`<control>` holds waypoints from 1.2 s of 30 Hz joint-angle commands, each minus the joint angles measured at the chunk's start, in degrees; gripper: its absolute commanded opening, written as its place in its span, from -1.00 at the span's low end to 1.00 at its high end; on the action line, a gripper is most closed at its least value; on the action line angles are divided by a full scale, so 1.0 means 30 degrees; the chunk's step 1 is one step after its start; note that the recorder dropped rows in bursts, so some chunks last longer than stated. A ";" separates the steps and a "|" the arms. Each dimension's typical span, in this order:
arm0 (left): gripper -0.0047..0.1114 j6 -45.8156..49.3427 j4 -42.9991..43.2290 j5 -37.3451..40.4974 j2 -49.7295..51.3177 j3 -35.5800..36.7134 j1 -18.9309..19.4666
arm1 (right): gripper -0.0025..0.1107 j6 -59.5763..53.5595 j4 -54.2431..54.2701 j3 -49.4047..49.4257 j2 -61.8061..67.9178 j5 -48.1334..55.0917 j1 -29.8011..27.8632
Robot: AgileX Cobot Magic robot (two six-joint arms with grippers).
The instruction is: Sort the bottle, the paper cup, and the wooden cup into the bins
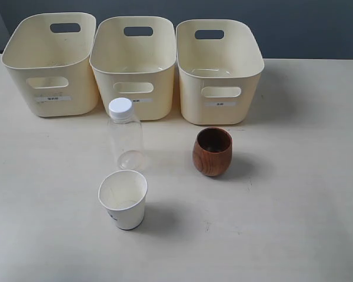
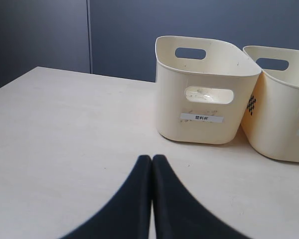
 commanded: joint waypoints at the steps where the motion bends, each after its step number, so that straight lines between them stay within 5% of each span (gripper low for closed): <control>1: -0.92 -0.0027 0.0024 -0.0139 -0.0098 -0.0077 -0.0066 | -0.97 -0.0015 -0.0054 0.0102 -0.0081 -0.0155 -0.0056; 23: -0.92 -0.0027 0.0024 -0.0139 -0.0098 -0.0077 -0.0066 | -0.97 0.0021 0.0008 0.0102 -0.0081 -0.0410 -0.0056; 29: -0.92 -0.0027 0.0024 -0.0139 -0.0098 -0.0077 -0.0066 | -0.97 0.1467 0.4961 0.0102 -0.0081 -0.5393 -0.0056; 36: -0.92 -0.0027 0.0024 -0.0139 -0.0098 -0.0077 -0.0066 | -0.97 0.1782 0.8155 0.0102 -0.0081 -0.5576 -0.0056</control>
